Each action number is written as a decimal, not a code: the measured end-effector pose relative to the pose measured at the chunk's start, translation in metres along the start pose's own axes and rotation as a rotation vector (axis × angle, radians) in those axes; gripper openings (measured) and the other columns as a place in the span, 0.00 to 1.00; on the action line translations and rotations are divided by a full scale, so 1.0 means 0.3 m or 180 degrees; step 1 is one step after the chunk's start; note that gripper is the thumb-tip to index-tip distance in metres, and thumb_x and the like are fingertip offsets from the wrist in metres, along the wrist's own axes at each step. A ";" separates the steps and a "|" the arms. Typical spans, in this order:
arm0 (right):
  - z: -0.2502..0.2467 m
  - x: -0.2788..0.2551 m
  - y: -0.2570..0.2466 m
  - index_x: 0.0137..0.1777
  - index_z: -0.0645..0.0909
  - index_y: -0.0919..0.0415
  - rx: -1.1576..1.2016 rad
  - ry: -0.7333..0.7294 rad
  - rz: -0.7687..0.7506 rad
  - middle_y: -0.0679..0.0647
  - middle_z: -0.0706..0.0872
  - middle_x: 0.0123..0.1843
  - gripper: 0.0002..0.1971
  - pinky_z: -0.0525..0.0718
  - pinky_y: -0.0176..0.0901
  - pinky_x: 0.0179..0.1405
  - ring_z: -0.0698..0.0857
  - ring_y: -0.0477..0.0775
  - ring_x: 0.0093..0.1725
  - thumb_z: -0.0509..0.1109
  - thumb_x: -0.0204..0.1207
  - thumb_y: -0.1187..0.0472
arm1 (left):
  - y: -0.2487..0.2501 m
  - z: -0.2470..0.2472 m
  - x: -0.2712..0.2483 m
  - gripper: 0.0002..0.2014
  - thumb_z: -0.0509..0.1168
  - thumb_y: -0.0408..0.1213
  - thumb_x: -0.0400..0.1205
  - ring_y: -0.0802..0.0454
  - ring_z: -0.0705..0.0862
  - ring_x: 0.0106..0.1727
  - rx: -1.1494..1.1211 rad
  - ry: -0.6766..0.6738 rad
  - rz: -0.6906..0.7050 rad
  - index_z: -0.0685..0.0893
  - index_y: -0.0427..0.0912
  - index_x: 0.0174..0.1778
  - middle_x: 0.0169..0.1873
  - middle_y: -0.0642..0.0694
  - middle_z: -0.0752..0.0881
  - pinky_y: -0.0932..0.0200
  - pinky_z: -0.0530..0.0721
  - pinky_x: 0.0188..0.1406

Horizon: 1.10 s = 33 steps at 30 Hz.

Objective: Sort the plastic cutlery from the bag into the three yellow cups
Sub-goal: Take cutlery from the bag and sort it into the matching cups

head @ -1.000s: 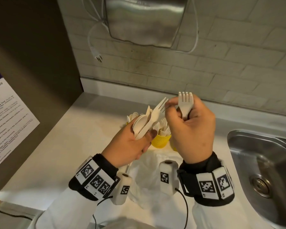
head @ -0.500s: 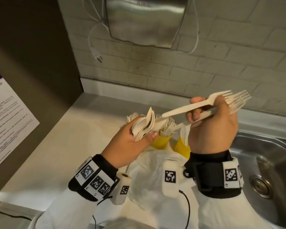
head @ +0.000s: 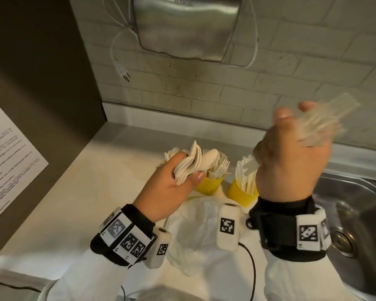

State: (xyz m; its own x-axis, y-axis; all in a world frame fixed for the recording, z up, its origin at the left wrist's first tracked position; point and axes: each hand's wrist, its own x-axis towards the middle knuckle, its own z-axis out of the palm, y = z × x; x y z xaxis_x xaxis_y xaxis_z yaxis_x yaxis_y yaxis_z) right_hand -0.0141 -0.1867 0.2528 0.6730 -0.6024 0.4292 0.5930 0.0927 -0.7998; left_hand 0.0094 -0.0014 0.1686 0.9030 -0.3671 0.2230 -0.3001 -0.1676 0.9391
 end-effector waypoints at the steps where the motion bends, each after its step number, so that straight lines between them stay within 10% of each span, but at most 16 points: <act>1: -0.001 -0.014 0.011 0.63 0.77 0.59 -0.0552 -0.0389 -0.0199 0.59 0.80 0.36 0.15 0.78 0.44 0.31 0.77 0.53 0.29 0.76 0.79 0.62 | -0.001 0.003 0.002 0.12 0.69 0.51 0.84 0.54 0.87 0.49 0.0038 0.0040 0.0003 0.83 0.53 0.61 0.48 0.52 0.88 0.51 0.85 0.53; 3: -0.001 -0.047 0.047 0.63 0.85 0.53 -0.1653 -0.1319 -0.0242 0.42 0.85 0.37 0.16 0.83 0.44 0.37 0.81 0.46 0.33 0.80 0.76 0.58 | 0.001 0.006 0.003 0.12 0.70 0.51 0.85 0.47 0.87 0.45 0.0073 0.0151 0.0018 0.83 0.50 0.59 0.44 0.48 0.88 0.43 0.85 0.49; 7: -0.008 -0.081 0.108 0.56 0.91 0.47 -0.2498 -0.2208 -0.0213 0.42 0.89 0.34 0.10 0.82 0.36 0.36 0.86 0.43 0.33 0.79 0.76 0.58 | 0.003 0.001 0.000 0.16 0.70 0.52 0.82 0.46 0.85 0.39 0.0287 0.0284 0.0041 0.81 0.45 0.56 0.40 0.47 0.88 0.41 0.83 0.42; 15: 0.032 -0.102 0.137 0.37 0.85 0.57 -0.1950 -0.1339 0.0024 0.54 0.83 0.27 0.05 0.85 0.52 0.32 0.81 0.57 0.29 0.75 0.73 0.64 | -0.020 -0.005 -0.006 0.08 0.72 0.42 0.85 0.61 0.79 0.30 0.0604 0.0260 0.0130 0.79 0.48 0.53 0.32 0.61 0.82 0.71 0.71 0.29; 24: 0.020 -0.087 0.136 0.40 0.84 0.55 -0.2183 -0.1592 -0.0083 0.52 0.84 0.29 0.07 0.83 0.49 0.33 0.82 0.51 0.30 0.75 0.79 0.61 | -0.017 -0.010 -0.016 0.17 0.61 0.56 0.87 0.63 0.82 0.26 0.0543 0.0154 0.0284 0.79 0.47 0.60 0.31 0.62 0.84 0.63 0.78 0.29; 30: 0.005 -0.071 0.132 0.39 0.80 0.48 -0.1930 -0.0953 -0.0095 0.36 0.82 0.31 0.12 0.76 0.30 0.34 0.78 0.38 0.31 0.71 0.83 0.64 | -0.021 0.002 -0.014 0.09 0.61 0.55 0.89 0.57 0.87 0.36 0.0545 0.0075 0.0382 0.78 0.59 0.61 0.36 0.59 0.86 0.57 0.84 0.37; 33: 0.000 -0.061 0.137 0.39 0.79 0.49 -0.2039 -0.1188 -0.0137 0.41 0.82 0.31 0.11 0.79 0.39 0.33 0.79 0.42 0.30 0.73 0.82 0.62 | -0.014 0.006 -0.017 0.09 0.60 0.54 0.89 0.61 0.86 0.34 0.0431 0.0080 0.0361 0.77 0.61 0.63 0.36 0.56 0.86 0.64 0.81 0.35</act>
State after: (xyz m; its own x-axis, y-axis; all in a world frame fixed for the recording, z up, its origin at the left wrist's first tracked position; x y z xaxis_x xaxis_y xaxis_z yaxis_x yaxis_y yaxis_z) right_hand -0.0021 -0.1719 0.2119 0.8281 -0.2748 0.4886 0.3252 -0.4743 -0.8181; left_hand 0.0054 -0.0006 0.1631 0.8680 -0.3679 0.3336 -0.4375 -0.2487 0.8641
